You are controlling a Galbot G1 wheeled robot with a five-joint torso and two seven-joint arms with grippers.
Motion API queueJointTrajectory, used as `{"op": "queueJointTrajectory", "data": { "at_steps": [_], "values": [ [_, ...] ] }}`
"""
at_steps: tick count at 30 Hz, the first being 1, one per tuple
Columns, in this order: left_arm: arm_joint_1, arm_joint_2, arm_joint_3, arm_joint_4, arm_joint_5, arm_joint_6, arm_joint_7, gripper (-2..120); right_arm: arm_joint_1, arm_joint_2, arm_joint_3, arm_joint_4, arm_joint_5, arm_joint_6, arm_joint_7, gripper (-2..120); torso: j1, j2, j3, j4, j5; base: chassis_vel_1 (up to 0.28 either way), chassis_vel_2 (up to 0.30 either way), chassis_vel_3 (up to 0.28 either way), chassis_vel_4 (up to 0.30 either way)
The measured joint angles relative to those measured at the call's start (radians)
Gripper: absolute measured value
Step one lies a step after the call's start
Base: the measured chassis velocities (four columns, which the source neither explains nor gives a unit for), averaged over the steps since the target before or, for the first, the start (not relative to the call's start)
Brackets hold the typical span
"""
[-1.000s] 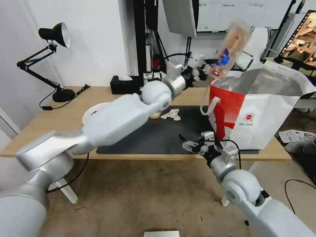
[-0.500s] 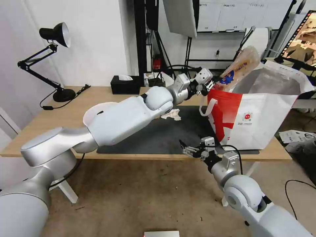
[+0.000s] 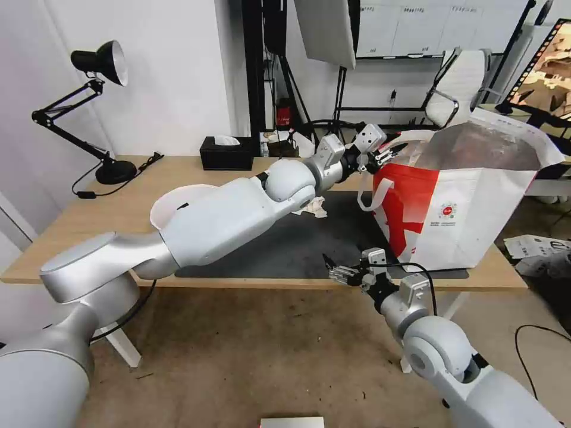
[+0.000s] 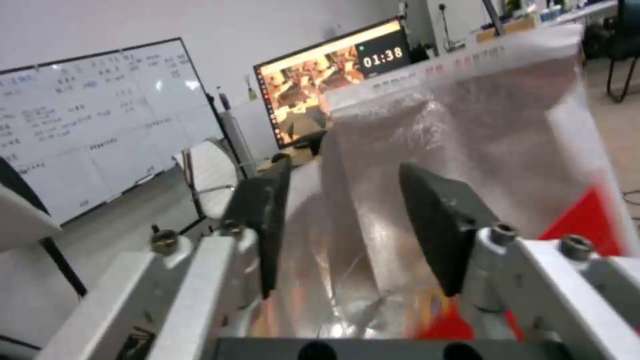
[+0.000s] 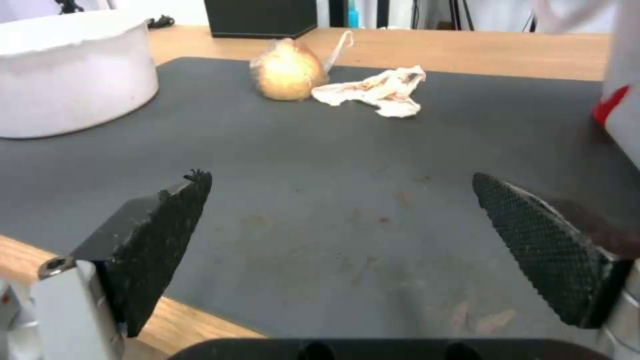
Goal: Pick up the trash from the table and place it into the takeout bag.
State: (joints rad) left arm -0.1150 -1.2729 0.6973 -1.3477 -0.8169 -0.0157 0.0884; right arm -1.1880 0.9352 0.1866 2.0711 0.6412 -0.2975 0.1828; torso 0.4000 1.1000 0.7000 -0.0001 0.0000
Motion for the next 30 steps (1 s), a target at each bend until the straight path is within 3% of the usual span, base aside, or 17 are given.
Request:
{"op": "queueJointTrajectory", "data": {
  "at_steps": [5, 8, 9, 11, 12, 15, 17, 18, 19, 20, 22, 24, 25, 28, 30],
  "values": [
    [0.039, 0.032, -0.025, -0.036, -0.002, -0.001, -0.004, 69, -0.037, -0.002, 0.034, 0.028, 0.000, -0.004, 0.000, 100, 0.000, 0.000, 0.000, 0.0007, 0.0000, 0.000, 0.000, 0.000, 0.000],
    [0.110, 0.066, -0.064, -0.097, 0.003, -0.009, -0.006, 83, -0.112, -0.004, 0.100, 0.083, -0.006, 0.001, -0.001, 100, 0.000, 0.000, 0.000, -0.0008, -0.0002, 0.000, 0.000, 0.000, 0.000],
    [0.110, 0.066, -0.064, -0.097, 0.003, -0.009, -0.006, 83, -0.112, -0.004, 0.100, 0.083, -0.006, 0.001, -0.001, 100, 0.000, 0.000, 0.000, -0.0008, -0.0002, 0.000, 0.000, 0.000, 0.000],
    [0.191, 0.132, -0.105, -0.169, 0.019, -0.012, -0.020, 93, -0.131, -0.010, 0.117, 0.105, -0.012, 0.011, 0.000, 100, 0.000, 0.000, 0.000, -0.0006, -0.0001, 0.000, 0.000, 0.000, 0.000],
    [0.191, 0.132, -0.105, -0.169, 0.019, -0.012, -0.020, 93, -0.131, -0.010, 0.117, 0.105, -0.012, 0.011, 0.000, 100, 0.000, 0.000, 0.000, -0.0006, -0.0001, 0.000, 0.000, 0.000, 0.000],
    [0.319, 0.245, -0.187, -0.266, 0.051, -0.010, -0.043, 99, -0.148, -0.012, 0.127, 0.123, -0.038, 0.059, 0.001, 100, 0.000, 0.000, 0.000, 0.0007, -0.0007, 0.000, 0.000, 0.000, 0.000],
    [0.319, 0.245, -0.187, -0.266, 0.051, -0.010, -0.043, 99, -0.148, -0.012, 0.127, 0.123, -0.038, 0.059, 0.001, 100, 0.000, 0.000, 0.000, 0.0007, -0.0007, 0.000, 0.000, 0.000, 0.000],
    [0.439, 0.334, -0.290, -0.348, 0.099, -0.007, -0.060, 100, -0.159, -0.011, 0.135, 0.130, -0.064, 0.105, 0.004, 100, 0.000, 0.000, 0.000, 0.0006, -0.0001, 0.000, 0.000, 0.000, 0.000],
    [0.515, 0.367, -0.351, -0.389, 0.121, -0.005, -0.072, 100, -0.163, -0.010, 0.138, 0.132, -0.080, 0.130, 0.006, 100, 0.000, 0.000, 0.000, 0.0003, -0.0005, 0.000, 0.000, 0.000, 0.000],
    [0.515, 0.367, -0.351, -0.389, 0.121, -0.005, -0.072, 100, -0.163, -0.010, 0.138, 0.132, -0.080, 0.130, 0.006, 100, 0.000, 0.000, 0.000, 0.0003, -0.0005, 0.000, 0.000, 0.000, 0.000],
    [0.674, 0.412, -0.480, -0.469, 0.156, 0.011, -0.095, 100, -0.163, -0.012, 0.138, 0.133, -0.111, 0.179, 0.013, 100, 0.000, 0.000, 0.000, -0.0001, -0.0005, 0.000, 0.000, 0.000, 0.000],
    [0.727, 0.423, -0.520, -0.493, 0.168, 0.013, -0.102, 100, -0.161, -0.013, 0.138, 0.133, -0.123, 0.196, 0.018, 100, 0.000, 0.000, 0.000, 0.0000, -0.0004, 0.000, 0.000, 0.000, 0.000],
    [0.860, 0.438, -0.627, -0.550, 0.212, 0.019, -0.113, 100, -0.161, -0.014, 0.140, 0.135, -0.143, 0.231, 0.034, 100, 0.000, 0.000, 0.000, 0.0008, -0.0004, 0.000, 0.000, 0.000, 0.000],
    [1.139, 0.422, -0.818, -0.644, 0.324, 0.014, -0.156, 100, -0.190, -0.010, 0.164, 0.150, -0.178, 0.299, 0.087, 100, 0.000, 0.000, 0.000, 0.0007, -0.0005, 0.000, 0.000, 0.000, 0.000],
    [1.199, 0.405, -0.855, -0.661, 0.350, 0.012, -0.168, 100, -0.209, -0.002, 0.179, 0.156, -0.190, 0.318, 0.104, 100, 0.000, 0.000, 0.000, 0.0009, -0.0001, 0.000, 0.000, 0.000, 0.000]
  ]
}}
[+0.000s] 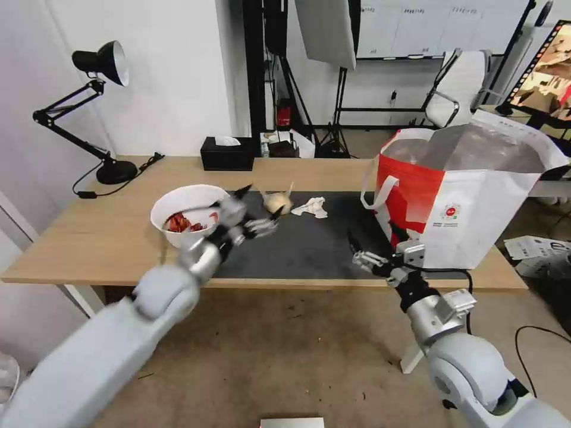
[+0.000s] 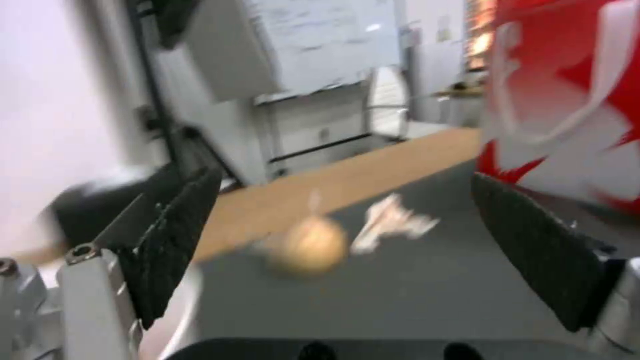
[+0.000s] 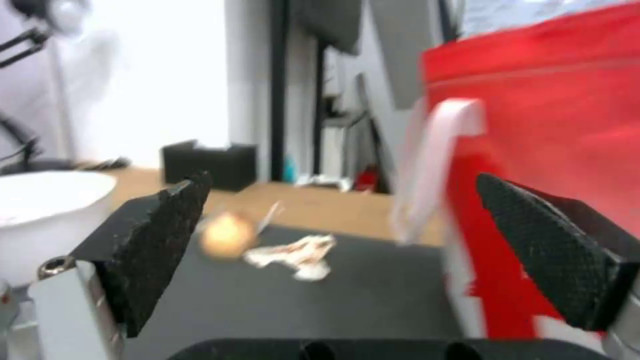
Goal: Pick up the trash from the table and place it into the takeout bag.
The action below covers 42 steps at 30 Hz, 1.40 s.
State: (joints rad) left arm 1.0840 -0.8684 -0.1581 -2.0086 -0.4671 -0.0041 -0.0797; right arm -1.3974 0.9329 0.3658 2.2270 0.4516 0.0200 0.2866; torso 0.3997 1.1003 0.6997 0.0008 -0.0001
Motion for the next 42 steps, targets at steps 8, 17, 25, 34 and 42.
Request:
{"op": "queueJointTrajectory", "data": {
  "at_steps": [8, 17, 25, 34, 42],
  "values": [
    [0.336, -0.167, -0.181, -0.040, 0.211, -0.051, 0.004, 100, -0.187, 0.091, 0.078, 0.000, -0.071, 0.069, 0.016, 100, 0.000, 0.000, 0.000, -0.0006, 0.0001, 0.000, 0.000, 0.000, 0.000],
    [0.374, -0.209, -0.187, -0.025, 0.259, -0.063, 0.012, 100, -0.215, 0.126, 0.062, -0.025, -0.089, 0.071, 0.002, 100, 0.000, 0.000, 0.000, -0.0009, 0.0002, 0.000, 0.000, 0.000, 0.000],
    [0.369, -0.209, -0.183, -0.021, 0.247, -0.062, 0.011, 100, -0.209, 0.129, 0.048, -0.037, -0.085, 0.065, -0.007, 100, 0.000, 0.000, 0.000, -0.0009, 0.0002, 0.000, 0.000, 0.000, 0.000],
    [0.370, -0.222, -0.173, -0.020, 0.236, -0.060, 0.012, 100, -0.190, 0.131, 0.040, -0.052, -0.080, 0.059, -0.011, 100, 0.000, 0.000, 0.000, -0.0008, 0.0001, 0.000, 0.000, 0.000, 0.000],
    [0.367, -0.224, -0.171, -0.015, 0.235, -0.059, 0.012, 100, -0.175, 0.133, 0.025, -0.067, -0.077, 0.053, -0.012, 100, 0.000, 0.000, 0.000, -0.0008, 0.0001, 0.000, 0.000, 0.000, 0.000]
  ]
}}
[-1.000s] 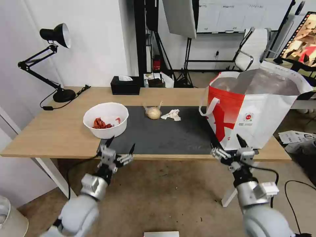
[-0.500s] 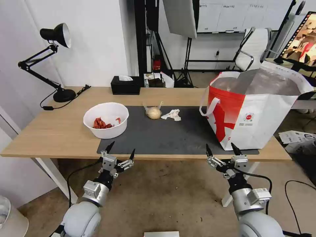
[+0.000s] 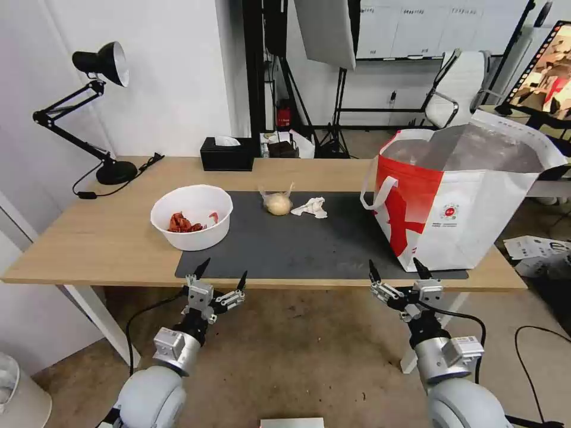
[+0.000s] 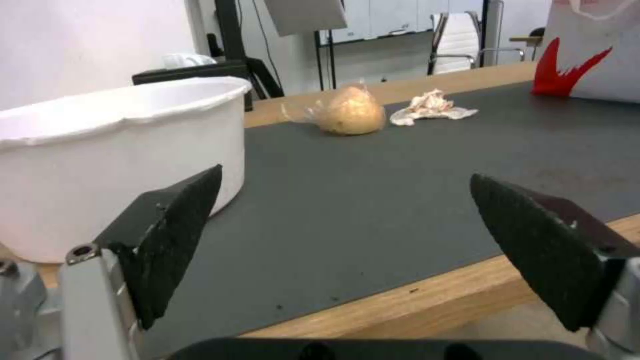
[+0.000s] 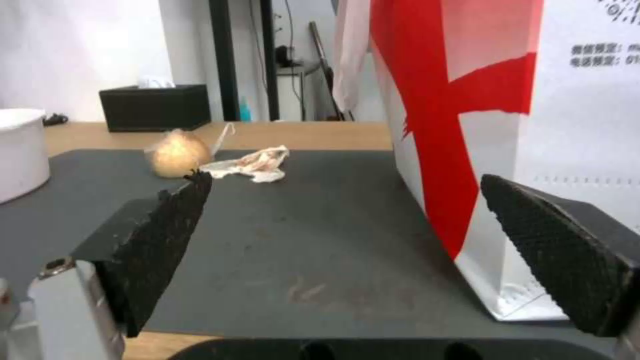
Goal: Pick up the trash from the table and place it into the takeout bag.
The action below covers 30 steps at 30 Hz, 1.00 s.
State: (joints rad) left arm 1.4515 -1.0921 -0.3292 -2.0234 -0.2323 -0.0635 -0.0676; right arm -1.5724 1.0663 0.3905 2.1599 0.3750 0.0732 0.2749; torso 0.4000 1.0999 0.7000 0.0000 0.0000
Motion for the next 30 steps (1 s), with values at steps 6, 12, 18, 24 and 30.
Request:
{"op": "queueJointTrajectory", "data": {
  "at_steps": [6, 12, 18, 24, 30],
  "values": [
    [-0.002, -0.002, 0.001, 0.002, -0.006, 0.000, -0.002, 100, 0.014, -0.002, -0.013, -0.004, 0.013, -0.020, 0.001, 100, 0.000, 0.000, 0.000, 0.0000, 0.0000, 0.000, 0.000, 0.000, 0.000],
    [-0.001, -0.006, 0.000, 0.004, -0.008, 0.000, -0.004, 100, 0.023, -0.008, -0.027, -0.010, 0.022, -0.025, -0.001, 100, 0.000, 0.000, 0.000, -0.0001, 0.0000, 0.000, 0.000, 0.000, 0.000],
    [-0.002, -0.002, 0.000, 0.003, -0.020, 0.000, -0.013, 100, 0.110, -0.061, -0.070, -0.016, 0.112, -0.051, -0.020, 100, 0.000, 0.000, 0.000, -0.0002, 0.0000, 0.000, 0.000, 0.000, 0.000],
    [0.000, -0.003, -0.007, -0.002, -0.006, 0.000, -0.014, 100, 0.475, -0.208, -0.306, -0.127, 0.313, -0.086, -0.033, 100, 0.000, 0.000, 0.000, 0.0001, -0.0002, 0.000, 0.000, 0.000, 0.000],
    [0.009, -0.012, -0.026, -0.002, -0.005, -0.001, -0.020, 100, 0.794, -0.168, -0.547, -0.289, 0.392, -0.155, 0.068, 100, 0.000, 0.000, 0.000, 0.0002, 0.0000, 0.000, 0.000, 0.000, 0.000]
  ]
}}
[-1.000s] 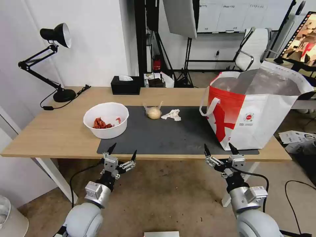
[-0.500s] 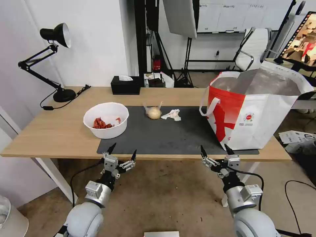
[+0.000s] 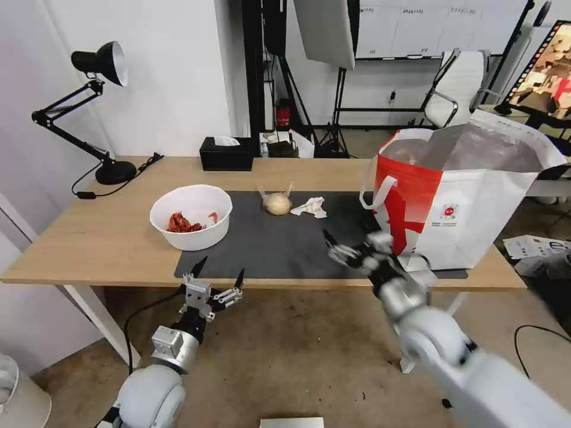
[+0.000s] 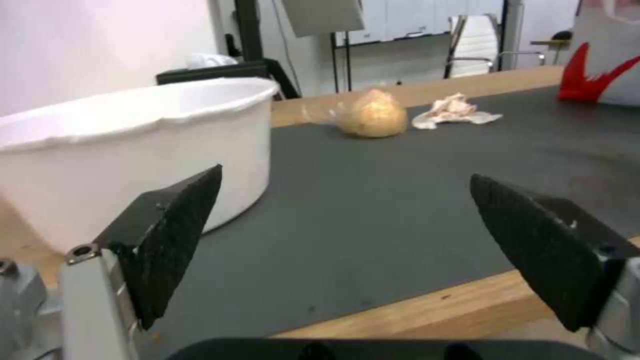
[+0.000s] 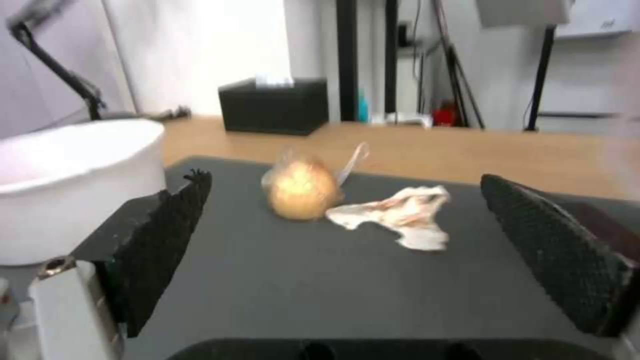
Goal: Pick up the trash from the table and place it into the takeout bag.
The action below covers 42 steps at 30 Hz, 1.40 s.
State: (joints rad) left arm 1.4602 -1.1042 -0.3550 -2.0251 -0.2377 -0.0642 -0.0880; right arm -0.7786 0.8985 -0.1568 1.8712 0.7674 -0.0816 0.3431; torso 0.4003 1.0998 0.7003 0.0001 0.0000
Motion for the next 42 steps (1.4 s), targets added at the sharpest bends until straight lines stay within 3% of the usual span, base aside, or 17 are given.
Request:
{"op": "queueJointTrajectory", "data": {
  "at_steps": [2, 4, 8, 10, 11, 12, 13, 19, 28, 38, 42],
  "values": [
    [0.008, -0.003, -0.007, 0.000, 0.000, -0.002, 0.000, 100, 0.078, 0.030, -0.052, -0.047, 0.022, -0.029, 0.054, 100, 0.000, 0.000, 0.000, -0.0001, 0.0000, 0.000, 0.000, 0.000, 0.000],
    [0.025, -0.007, -0.023, -0.001, 0.000, -0.008, -0.001, 100, 0.230, 0.117, -0.139, -0.155, 0.074, -0.115, 0.184, 100, 0.000, 0.000, 0.000, 0.0003, -0.0002, 0.000, 0.000, 0.000, 0.000],
    [0.032, -0.010, -0.034, -0.001, 0.000, -0.014, -0.001, 100, 0.314, 0.196, -0.172, -0.254, 0.120, -0.168, 0.280, 100, 0.000, 0.000, 0.000, 0.0002, -0.0005, 0.000, 0.000, 0.000, 0.000],
    [0.038, -0.014, -0.044, -0.001, -0.001, -0.018, -0.001, 100, 0.387, 0.291, -0.189, -0.383, 0.159, -0.214, 0.374, 100, 0.000, 0.000, 0.000, 0.0001, -0.0001, 0.000, 0.000, 0.000, 0.000],
    [0.038, -0.014, -0.044, -0.001, -0.001, -0.018, -0.001, 100, 0.387, 0.291, -0.189, -0.383, 0.159, -0.214, 0.374, 100, 0.000, 0.000, 0.000, 0.0001, -0.0001, 0.000, 0.000, 0.000, 0.000],
    [0.041, -0.015, -0.047, 0.000, -0.001, -0.020, -0.001, 100, 0.425, 0.346, -0.192, -0.470, 0.162, -0.231, 0.413, 100, 0.000, 0.000, 0.000, -0.0002, -0.0005, 0.000, 0.000, 0.000, 0.000],
    [0.041, -0.015, -0.047, 0.000, -0.001, -0.020, -0.001, 100, 0.425, 0.346, -0.192, -0.470, 0.162, -0.231, 0.413, 100, 0.000, 0.000, 0.000, -0.0002, -0.0005, 0.000, 0.000, 0.000, 0.000],
    [0.048, -0.019, -0.054, 0.007, -0.002, -0.028, 0.000, 100, 0.513, 0.497, -0.161, -0.730, 0.159, -0.251, 0.451, 100, 0.000, 0.000, 0.000, 0.0000, -0.0003, 0.000, 0.000, 0.000, 0.000],
    [0.064, -0.020, -0.063, 0.016, -0.002, -0.048, 0.002, 100, 0.547, 0.565, -0.126, -0.879, 0.147, -0.268, 0.407, 100, 0.000, 0.000, 0.000, -0.0002, -0.0001, 0.000, 0.000, 0.000, 0.000],
    [0.064, -0.023, -0.057, 0.019, 0.001, -0.053, 0.003, 100, 0.541, 0.575, -0.109, -0.912, 0.143, -0.284, 0.381, 100, 0.000, 0.000, 0.000, -0.0002, 0.0000, 0.000, 0.000, 0.000, 0.000],
    [0.067, -0.024, -0.057, 0.019, 0.003, -0.058, 0.003, 100, 0.534, 0.566, -0.112, -0.904, 0.149, -0.295, 0.381, 86, 0.000, 0.000, 0.000, -0.0002, 0.0000, 0.000, 0.000, 0.000, 0.000]
  ]
}}
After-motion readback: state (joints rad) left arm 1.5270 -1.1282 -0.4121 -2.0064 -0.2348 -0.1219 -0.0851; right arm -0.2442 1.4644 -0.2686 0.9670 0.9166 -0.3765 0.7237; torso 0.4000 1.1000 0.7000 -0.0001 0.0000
